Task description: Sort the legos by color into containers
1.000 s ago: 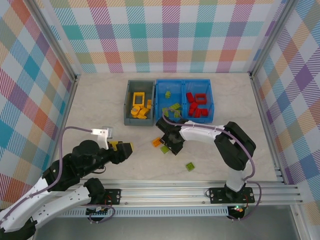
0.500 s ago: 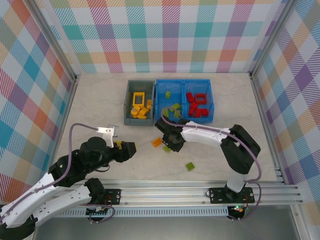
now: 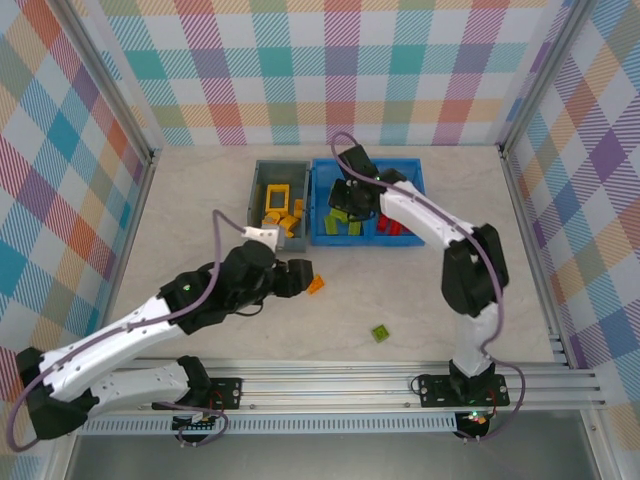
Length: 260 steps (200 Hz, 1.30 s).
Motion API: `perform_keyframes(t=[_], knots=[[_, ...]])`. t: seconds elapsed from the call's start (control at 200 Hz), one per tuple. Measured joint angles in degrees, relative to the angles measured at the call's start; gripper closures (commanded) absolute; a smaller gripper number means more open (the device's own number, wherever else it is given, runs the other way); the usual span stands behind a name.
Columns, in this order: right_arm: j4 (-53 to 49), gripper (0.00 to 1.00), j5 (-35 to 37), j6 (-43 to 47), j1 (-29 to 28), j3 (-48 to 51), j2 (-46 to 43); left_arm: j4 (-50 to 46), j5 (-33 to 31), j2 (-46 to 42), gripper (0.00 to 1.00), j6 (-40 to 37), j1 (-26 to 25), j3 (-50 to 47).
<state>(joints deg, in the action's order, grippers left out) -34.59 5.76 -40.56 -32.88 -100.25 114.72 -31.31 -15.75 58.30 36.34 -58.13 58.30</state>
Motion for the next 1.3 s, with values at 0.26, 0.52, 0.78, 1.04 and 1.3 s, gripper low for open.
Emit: perform_keyframes(t=[0.26, 0.52, 0.78, 1.04, 1.3], knots=[[-5.77, 0.70, -5.46, 5.09, 2.99, -16.83, 15.06, 1.53, -16.17, 12.92, 0.33, -0.13, -7.85, 8.07], [-10.40, 0.48, -8.04, 6.67, 3.58, -26.43, 22.93, 1.42, -19.54, 16.33, 0.33, 0.33, -8.26, 8.09], [-11.34, 0.40, -8.20, 7.23, 3.72, -24.55, 21.40, 1.25, -19.71, 16.20, 0.32, 2.05, -8.44, 7.58], [-7.65, 0.42, -5.03, 8.87, 2.58, -6.56, 0.20, -6.19, -15.10, 17.16, 0.22, 8.13, -5.14, 7.48], [-0.61, 0.29, -0.22, 13.00, -10.12, 24.48, -35.54, -7.30, -1.79, 24.90, 0.16, 14.29, 7.85, 4.04]])
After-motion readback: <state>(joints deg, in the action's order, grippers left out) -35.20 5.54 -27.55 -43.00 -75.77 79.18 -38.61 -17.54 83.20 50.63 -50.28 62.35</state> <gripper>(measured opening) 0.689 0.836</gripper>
